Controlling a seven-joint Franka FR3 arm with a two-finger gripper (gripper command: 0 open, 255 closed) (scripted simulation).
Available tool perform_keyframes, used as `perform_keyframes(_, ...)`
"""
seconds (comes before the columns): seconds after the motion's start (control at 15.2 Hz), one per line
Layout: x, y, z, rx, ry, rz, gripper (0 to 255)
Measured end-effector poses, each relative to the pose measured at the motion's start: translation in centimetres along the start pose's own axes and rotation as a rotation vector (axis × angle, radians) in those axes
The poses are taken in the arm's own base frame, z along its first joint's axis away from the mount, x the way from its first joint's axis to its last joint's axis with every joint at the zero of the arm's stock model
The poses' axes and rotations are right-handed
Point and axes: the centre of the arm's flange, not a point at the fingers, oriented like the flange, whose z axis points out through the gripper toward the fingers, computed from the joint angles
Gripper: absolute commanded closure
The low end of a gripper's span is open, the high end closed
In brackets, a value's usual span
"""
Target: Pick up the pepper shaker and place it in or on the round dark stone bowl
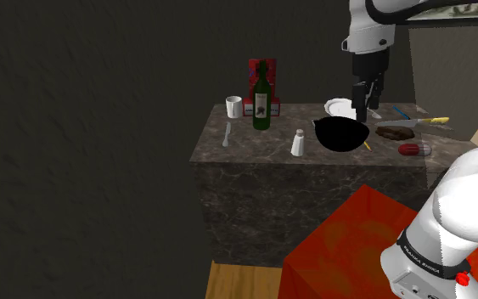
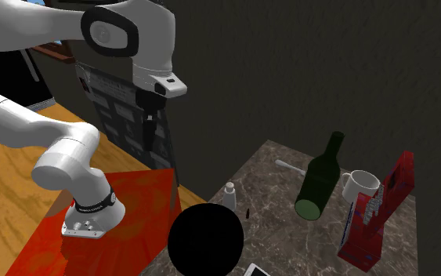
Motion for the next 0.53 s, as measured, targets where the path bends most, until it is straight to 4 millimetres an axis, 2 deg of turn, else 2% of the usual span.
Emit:
perform_keyframes(0.13,0.4,0.1,0.3,-0.001,0.004,0.006,0)
perform_keyframes(0.53,5.8,0.9,3.6,-0.01,0.06,0.076,0)
